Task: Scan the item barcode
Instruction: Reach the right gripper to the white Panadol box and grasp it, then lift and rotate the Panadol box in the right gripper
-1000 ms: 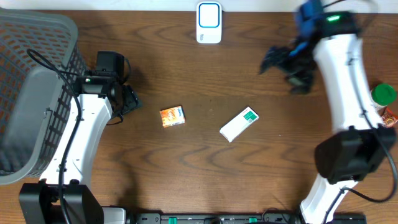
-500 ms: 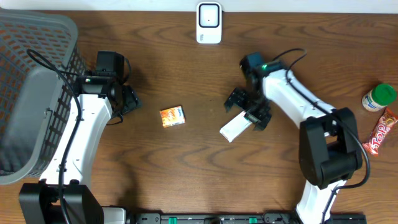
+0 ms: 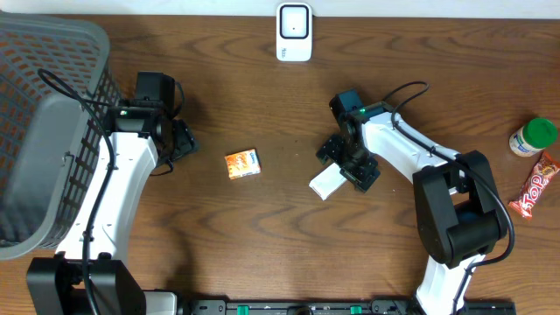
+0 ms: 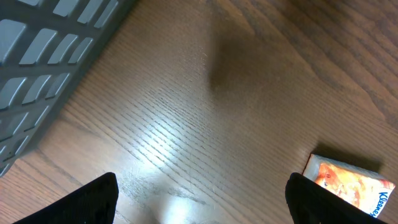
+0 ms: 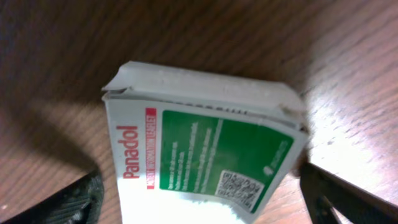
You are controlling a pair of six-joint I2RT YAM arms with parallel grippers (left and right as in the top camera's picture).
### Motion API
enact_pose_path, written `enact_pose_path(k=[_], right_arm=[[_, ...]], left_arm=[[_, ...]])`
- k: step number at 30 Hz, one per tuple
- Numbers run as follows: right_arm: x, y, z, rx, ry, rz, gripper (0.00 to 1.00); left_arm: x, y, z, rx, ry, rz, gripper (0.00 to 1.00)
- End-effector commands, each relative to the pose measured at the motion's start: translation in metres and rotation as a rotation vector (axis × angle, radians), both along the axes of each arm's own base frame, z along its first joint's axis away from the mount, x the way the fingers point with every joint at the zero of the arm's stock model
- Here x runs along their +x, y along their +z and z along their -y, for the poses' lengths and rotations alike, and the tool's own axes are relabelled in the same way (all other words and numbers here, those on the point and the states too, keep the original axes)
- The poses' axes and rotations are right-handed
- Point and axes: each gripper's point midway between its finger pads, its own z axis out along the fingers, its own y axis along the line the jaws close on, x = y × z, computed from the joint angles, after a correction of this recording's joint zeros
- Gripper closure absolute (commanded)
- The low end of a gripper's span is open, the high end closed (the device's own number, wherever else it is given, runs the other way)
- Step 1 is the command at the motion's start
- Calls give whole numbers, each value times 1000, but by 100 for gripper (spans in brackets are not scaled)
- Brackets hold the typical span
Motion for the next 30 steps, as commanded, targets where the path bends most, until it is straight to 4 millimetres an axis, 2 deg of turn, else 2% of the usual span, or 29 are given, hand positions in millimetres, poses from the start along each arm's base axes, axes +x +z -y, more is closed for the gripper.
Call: enact_pose_path(k=[1, 4, 19, 23, 30], right_arm=[[2, -3, 9, -49, -19, 20, 24], [3, -4, 10, -56, -19, 23, 37], [1, -7, 4, -23, -18, 8, 69], [-7, -4, 0, 16, -19, -36, 72], [-15, 10, 1, 71, -34, -117, 71]], left_arm=[[-2, -2, -3, 14, 3, -9, 14], [-2, -2, -3, 14, 3, -9, 14], [-2, -2, -3, 13, 3, -9, 14], [-2, -2, -3, 14, 3, -9, 14], [-2, -2, -3, 14, 3, -9, 14]])
